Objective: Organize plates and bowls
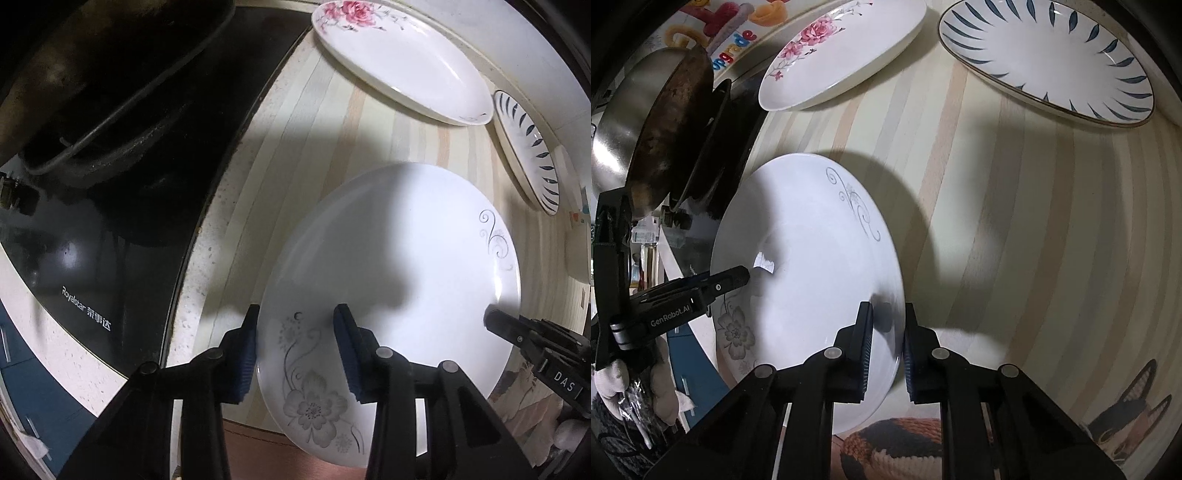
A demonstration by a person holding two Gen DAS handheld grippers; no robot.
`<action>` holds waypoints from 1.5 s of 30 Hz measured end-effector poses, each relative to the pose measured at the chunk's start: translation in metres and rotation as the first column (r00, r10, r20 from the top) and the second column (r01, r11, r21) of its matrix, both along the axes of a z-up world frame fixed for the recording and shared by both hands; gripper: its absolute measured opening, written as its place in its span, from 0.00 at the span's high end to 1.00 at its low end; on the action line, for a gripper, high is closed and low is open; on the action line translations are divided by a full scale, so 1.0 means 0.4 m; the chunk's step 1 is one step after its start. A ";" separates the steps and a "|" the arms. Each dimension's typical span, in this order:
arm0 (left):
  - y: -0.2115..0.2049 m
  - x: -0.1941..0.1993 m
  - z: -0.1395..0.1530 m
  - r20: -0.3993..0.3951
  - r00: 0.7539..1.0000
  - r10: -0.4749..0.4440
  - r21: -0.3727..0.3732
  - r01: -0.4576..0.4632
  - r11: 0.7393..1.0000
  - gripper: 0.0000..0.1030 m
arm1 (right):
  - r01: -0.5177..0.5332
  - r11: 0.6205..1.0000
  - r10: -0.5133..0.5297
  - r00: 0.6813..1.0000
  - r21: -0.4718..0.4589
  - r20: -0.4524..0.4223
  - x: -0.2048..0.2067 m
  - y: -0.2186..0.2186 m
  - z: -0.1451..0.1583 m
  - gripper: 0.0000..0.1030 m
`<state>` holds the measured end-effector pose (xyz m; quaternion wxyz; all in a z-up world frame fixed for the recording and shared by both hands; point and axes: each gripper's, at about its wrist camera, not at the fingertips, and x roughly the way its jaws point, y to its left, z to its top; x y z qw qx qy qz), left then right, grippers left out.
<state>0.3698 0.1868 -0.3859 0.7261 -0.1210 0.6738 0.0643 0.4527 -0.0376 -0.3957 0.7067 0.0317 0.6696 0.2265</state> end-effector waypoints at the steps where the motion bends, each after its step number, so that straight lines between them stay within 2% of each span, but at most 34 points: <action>1: -0.005 0.004 0.006 0.001 1.000 -0.005 0.005 0.005 1.000 0.64 | 0.000 1.000 0.000 1.000 0.004 -0.001 -0.004 -0.006 0.002 0.84; 11: -0.090 -0.029 0.079 0.051 0.996 -0.069 0.005 0.068 0.998 0.64 | 0.034 0.999 -0.034 0.999 0.026 0.023 -0.028 -0.111 0.073 0.84; 15: -0.151 -0.039 0.120 0.069 0.991 -0.113 -0.006 0.113 0.994 0.64 | 0.059 0.998 -0.060 0.998 0.023 0.030 -0.045 -0.196 0.103 0.84; 20: -0.240 -0.057 0.134 0.070 0.981 -0.181 -0.021 0.183 0.983 0.64 | 0.114 0.993 -0.114 0.993 0.020 0.030 -0.082 -0.312 0.124 0.84; 27: -0.344 -0.064 0.110 0.036 0.966 -0.255 -0.050 0.257 0.965 0.64 | 0.200 0.980 -0.201 0.980 0.009 0.016 -0.125 -0.454 0.124 0.84; 32: -0.375 -0.067 0.093 0.011 0.956 -0.293 -0.044 0.293 0.955 0.64 | 0.241 0.970 -0.241 0.970 0.005 -0.002 -0.141 -0.529 0.103 0.84; 36: -0.388 -0.078 0.083 -0.006 0.952 -0.305 -0.031 0.304 0.952 0.64 | 0.254 0.967 -0.254 0.967 0.004 -0.018 -0.139 -0.551 0.085 0.84; 43: -0.432 -0.024 0.056 -0.018 0.950 -0.311 -0.009 0.311 0.950 0.64 | 0.262 0.965 -0.262 0.964 -0.004 -0.035 -0.132 -0.560 0.065 0.84; 45: -0.481 0.001 0.031 -0.019 0.945 -0.326 0.007 0.326 0.945 0.64 | 0.262 0.965 -0.263 0.964 -0.011 -0.040 -0.126 -0.557 0.062 0.84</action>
